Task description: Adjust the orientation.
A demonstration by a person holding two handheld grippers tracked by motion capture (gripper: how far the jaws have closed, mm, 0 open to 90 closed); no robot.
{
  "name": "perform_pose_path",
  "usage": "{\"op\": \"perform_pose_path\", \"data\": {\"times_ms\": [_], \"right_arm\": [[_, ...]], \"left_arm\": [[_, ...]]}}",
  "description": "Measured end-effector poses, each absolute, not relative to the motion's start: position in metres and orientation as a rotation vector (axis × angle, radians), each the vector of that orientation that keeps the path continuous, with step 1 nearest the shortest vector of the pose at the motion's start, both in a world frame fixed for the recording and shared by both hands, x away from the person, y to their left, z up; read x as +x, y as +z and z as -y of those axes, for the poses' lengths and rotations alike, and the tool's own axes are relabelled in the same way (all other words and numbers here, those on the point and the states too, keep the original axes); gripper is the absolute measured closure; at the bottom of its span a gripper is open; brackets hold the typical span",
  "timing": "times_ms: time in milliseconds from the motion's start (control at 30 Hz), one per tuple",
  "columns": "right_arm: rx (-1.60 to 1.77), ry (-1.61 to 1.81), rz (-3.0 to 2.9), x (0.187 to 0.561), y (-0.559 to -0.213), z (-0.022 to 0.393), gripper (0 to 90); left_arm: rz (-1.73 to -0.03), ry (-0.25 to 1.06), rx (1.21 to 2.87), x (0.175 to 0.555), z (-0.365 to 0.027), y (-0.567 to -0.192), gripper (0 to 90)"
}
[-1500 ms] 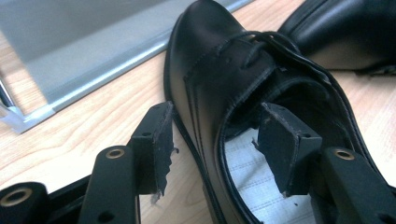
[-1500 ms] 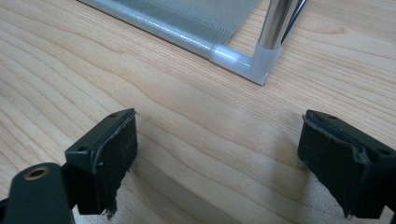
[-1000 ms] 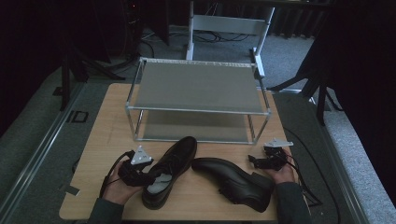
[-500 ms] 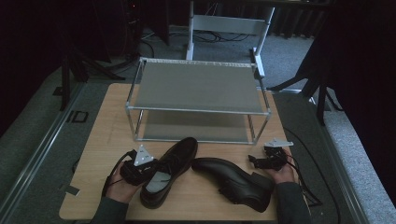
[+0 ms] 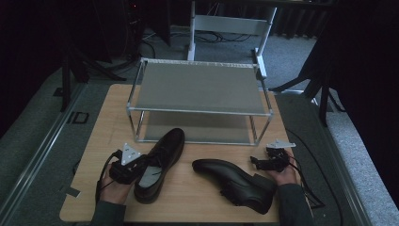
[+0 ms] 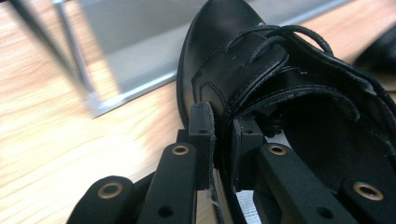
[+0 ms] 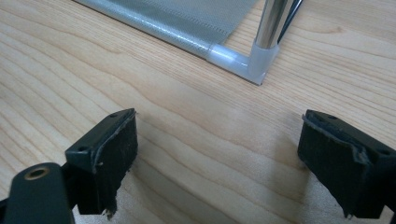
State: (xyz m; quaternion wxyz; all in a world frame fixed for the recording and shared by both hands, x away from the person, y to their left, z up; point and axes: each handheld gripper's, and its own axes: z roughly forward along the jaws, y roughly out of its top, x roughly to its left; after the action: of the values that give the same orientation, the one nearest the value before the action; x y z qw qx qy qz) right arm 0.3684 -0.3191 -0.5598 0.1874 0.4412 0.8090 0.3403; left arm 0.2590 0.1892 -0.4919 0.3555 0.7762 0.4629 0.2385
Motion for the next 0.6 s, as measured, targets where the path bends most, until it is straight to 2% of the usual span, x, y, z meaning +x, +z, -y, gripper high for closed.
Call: {"op": "perform_pose_path", "data": {"times_ms": [133,333,400,500,600], "right_arm": [[1.241,0.958,-2.276,0.368,-0.560,0.319,11.8],[1.241,0.957,-2.276,0.368,-0.560,0.319,11.8],[1.241,0.957,-2.276,0.369,-0.560,0.319,11.7],[1.241,0.957,-2.276,0.368,-0.560,0.319,11.8],[1.241,0.957,-2.276,0.369,-0.560,0.319,11.7]], "left_arm": [[-1.258,0.633,1.984,0.259,-0.196,-0.496,81.6],[-1.251,0.603,1.970,0.258,-0.200,-0.501,78.4],[-1.262,0.557,1.951,0.259,-0.205,-0.501,73.3],[-1.255,0.527,1.926,0.256,-0.210,-0.499,57.8],[-1.218,0.534,1.913,0.248,-0.211,-0.492,50.8]]}}
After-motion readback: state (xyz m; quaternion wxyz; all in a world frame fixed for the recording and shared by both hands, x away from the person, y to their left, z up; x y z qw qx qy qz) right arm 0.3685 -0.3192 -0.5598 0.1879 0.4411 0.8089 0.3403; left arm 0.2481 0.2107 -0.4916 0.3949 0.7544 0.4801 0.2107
